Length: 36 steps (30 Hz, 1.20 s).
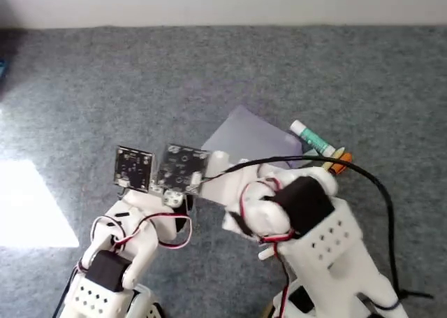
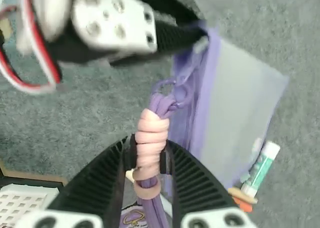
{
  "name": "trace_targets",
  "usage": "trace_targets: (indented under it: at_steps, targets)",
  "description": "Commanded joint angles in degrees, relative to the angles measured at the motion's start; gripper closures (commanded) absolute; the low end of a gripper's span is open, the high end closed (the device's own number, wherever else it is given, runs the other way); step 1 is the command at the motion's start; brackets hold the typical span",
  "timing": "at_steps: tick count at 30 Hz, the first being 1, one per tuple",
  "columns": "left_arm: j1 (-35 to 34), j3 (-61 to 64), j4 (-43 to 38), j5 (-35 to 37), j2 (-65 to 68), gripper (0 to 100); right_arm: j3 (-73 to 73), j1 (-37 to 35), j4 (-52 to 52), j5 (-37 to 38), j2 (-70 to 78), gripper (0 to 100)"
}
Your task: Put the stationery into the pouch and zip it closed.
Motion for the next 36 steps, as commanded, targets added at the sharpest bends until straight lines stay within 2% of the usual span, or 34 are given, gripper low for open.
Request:
trace_targets:
  at_steps: [1,8,11,17,22,24,29,36]
  targets:
    - [-4.4,-3.6,2.5,0.4,0.5,99,2.1,7.4,2.5,1.7,-5.7,98.9]
    - [-5.4,-7.7,9.1,0.4,0.4,99,4.3,22.7,2.4,10.2,-12.8,98.9]
    - [-5.4,-11.6,13.1,0.4,0.4,99,4.2,26.0,2.4,11.9,-13.0,98.9]
    - [-4.7,-19.4,22.3,0.2,0.4,99,4.0,26.5,2.4,12.0,-13.3,98.9]
    - [2.6,-26.5,29.7,0.4,0.4,99,4.0,26.6,2.3,11.9,-13.3,98.9]
    - [3.2,-27.7,31.5,0.4,0.4,99,4.0,27.2,2.3,11.9,-13.3,98.9]
    - [1.6,-27.8,32.7,0.4,0.4,99,4.0,31.8,2.3,12.0,-13.3,98.9]
    - [1.8,-25.3,32.3,0.1,0.4,98,3.9,32.5,2.2,11.9,-13.3,98.9]
